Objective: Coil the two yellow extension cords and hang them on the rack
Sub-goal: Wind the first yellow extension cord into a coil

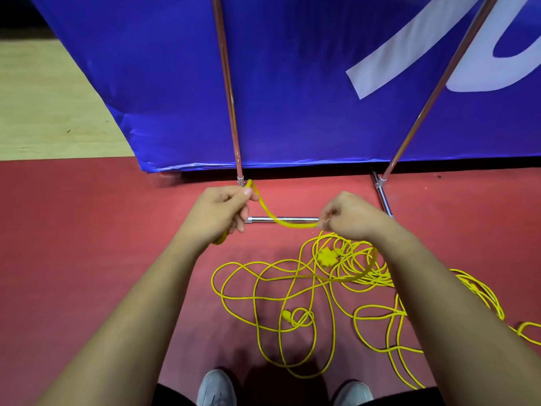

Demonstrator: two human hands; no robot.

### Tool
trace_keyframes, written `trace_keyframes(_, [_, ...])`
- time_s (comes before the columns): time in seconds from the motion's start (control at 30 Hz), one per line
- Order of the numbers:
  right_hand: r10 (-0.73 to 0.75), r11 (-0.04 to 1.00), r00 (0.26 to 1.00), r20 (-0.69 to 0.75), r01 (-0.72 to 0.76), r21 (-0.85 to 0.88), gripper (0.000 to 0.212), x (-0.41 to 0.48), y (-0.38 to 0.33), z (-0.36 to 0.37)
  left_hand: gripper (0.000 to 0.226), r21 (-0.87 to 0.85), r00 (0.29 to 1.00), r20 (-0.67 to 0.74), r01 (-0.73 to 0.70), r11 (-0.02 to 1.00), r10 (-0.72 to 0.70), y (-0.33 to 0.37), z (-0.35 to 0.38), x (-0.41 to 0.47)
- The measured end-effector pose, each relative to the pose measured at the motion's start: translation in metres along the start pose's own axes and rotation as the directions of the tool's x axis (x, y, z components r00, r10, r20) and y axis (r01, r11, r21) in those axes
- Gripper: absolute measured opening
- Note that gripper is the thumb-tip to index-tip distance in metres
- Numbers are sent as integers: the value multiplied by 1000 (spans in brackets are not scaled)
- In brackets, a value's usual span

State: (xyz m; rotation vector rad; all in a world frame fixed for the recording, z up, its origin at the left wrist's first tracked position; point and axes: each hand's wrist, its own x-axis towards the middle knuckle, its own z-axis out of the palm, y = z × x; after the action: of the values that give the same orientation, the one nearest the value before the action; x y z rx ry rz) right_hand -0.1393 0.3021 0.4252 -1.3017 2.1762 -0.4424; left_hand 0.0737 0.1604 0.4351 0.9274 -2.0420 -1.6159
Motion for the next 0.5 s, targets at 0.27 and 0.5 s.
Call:
trace_keyframes(0.27, [-247, 783, 967, 59, 163, 601, 9, -15, -40, 0, 34, 6, 933, 357, 43, 999, -42, 4, 23, -7])
trace_keyframes(0.5, [-131, 631, 984, -124, 179, 755, 10, -3, -17, 4, 29, -528, 975, 219, 138, 838, -22, 5, 19, -1])
